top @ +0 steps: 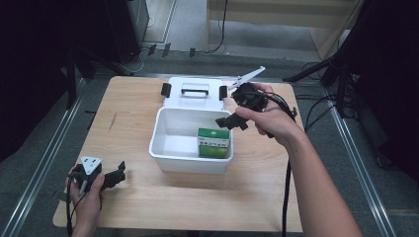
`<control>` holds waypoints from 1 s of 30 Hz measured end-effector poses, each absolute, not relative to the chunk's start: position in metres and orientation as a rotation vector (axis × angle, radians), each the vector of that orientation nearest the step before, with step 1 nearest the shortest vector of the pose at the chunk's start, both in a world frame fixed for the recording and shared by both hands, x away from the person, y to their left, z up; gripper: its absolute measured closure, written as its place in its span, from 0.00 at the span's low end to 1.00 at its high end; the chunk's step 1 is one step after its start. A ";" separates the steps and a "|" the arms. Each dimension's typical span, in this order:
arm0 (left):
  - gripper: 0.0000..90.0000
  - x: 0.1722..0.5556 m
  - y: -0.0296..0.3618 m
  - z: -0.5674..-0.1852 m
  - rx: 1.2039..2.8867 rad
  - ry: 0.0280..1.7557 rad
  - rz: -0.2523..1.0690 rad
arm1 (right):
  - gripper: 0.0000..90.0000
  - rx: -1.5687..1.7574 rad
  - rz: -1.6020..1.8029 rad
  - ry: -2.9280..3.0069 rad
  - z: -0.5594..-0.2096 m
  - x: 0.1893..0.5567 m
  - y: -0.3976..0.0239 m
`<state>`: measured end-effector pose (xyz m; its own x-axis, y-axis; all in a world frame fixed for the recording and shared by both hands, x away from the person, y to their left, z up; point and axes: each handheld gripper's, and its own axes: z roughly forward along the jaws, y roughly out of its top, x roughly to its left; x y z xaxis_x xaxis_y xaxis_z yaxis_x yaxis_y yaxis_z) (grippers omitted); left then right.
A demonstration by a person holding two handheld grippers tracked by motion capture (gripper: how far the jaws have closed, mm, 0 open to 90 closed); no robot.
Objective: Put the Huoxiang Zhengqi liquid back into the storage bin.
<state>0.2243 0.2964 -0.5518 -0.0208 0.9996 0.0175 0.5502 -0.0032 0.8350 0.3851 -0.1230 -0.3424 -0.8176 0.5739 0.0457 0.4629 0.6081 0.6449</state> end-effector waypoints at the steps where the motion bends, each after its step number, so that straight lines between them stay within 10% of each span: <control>1: 0.00 0.224 0.296 -0.552 1.621 1.639 0.903 | 0.00 0.895 1.010 2.626 -0.343 0.386 -0.128; 30: 0.00 0.224 0.296 -0.552 1.631 1.640 0.906 | 0.00 1.276 1.054 2.052 -0.400 0.365 -0.233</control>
<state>0.2239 0.2957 -0.5516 -0.0196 0.9995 0.0256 0.5535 -0.0104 0.8328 0.3654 -0.2332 -0.4003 -0.4359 0.8999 -0.0138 0.5131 0.2611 0.8177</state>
